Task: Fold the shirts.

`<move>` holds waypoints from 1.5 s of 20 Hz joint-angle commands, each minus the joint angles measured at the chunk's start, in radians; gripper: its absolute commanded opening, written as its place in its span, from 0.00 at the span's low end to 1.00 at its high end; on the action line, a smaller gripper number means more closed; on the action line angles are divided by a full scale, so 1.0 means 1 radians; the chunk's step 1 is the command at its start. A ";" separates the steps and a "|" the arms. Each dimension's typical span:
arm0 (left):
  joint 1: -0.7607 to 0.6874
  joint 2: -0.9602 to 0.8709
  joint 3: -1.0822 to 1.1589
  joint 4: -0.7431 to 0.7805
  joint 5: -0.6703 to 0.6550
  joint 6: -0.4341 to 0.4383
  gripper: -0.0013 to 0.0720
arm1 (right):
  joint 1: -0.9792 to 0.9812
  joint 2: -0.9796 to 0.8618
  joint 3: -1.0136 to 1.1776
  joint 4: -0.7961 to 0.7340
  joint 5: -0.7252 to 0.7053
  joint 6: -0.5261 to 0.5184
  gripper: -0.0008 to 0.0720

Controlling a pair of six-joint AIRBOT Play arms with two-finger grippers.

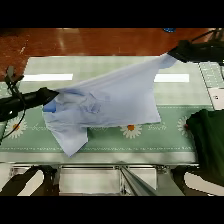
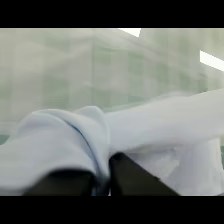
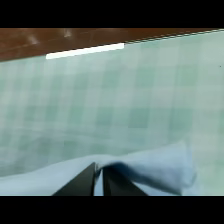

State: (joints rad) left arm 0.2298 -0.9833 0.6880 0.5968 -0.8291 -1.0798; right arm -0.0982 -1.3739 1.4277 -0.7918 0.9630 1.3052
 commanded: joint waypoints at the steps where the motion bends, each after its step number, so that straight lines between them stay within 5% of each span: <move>1: -0.025 -0.229 0.173 -0.020 0.074 0.019 0.70 | -0.007 -0.214 0.116 0.192 -0.035 -0.014 0.57; 3: 0.016 -0.291 0.314 0.027 -0.027 0.009 0.71 | -0.040 -0.232 0.162 0.198 0.002 -0.013 0.57; 6: 0.143 -0.294 0.483 0.317 -0.218 -0.143 0.71 | -0.190 -0.192 0.183 0.159 0.202 -0.015 0.57; 10: 0.388 -0.259 0.414 0.470 -0.481 -0.203 0.71 | -0.404 -0.106 0.076 -0.082 0.510 -0.022 0.57; 17: 0.573 -0.166 -0.130 0.389 -0.408 -0.189 0.71 | -0.448 0.242 -0.703 -0.034 0.194 -0.114 0.57; 28: 0.422 -0.305 -0.164 0.229 -0.244 -0.076 0.71 | -0.447 0.262 -0.782 0.004 0.154 -0.133 0.57; 29: 0.399 -0.312 -0.163 0.229 -0.234 -0.072 0.65 | -0.447 0.262 -0.782 0.003 0.155 -0.133 0.57; 30: 0.380 -0.319 -0.159 0.230 -0.228 -0.072 0.35 | -0.447 0.262 -0.782 -0.010 0.155 -0.132 0.57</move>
State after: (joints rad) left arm 0.6624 -1.2781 0.5274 0.8497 -1.1362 -1.1797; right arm -0.5446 -1.1137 0.6518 -0.7906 1.1198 1.1748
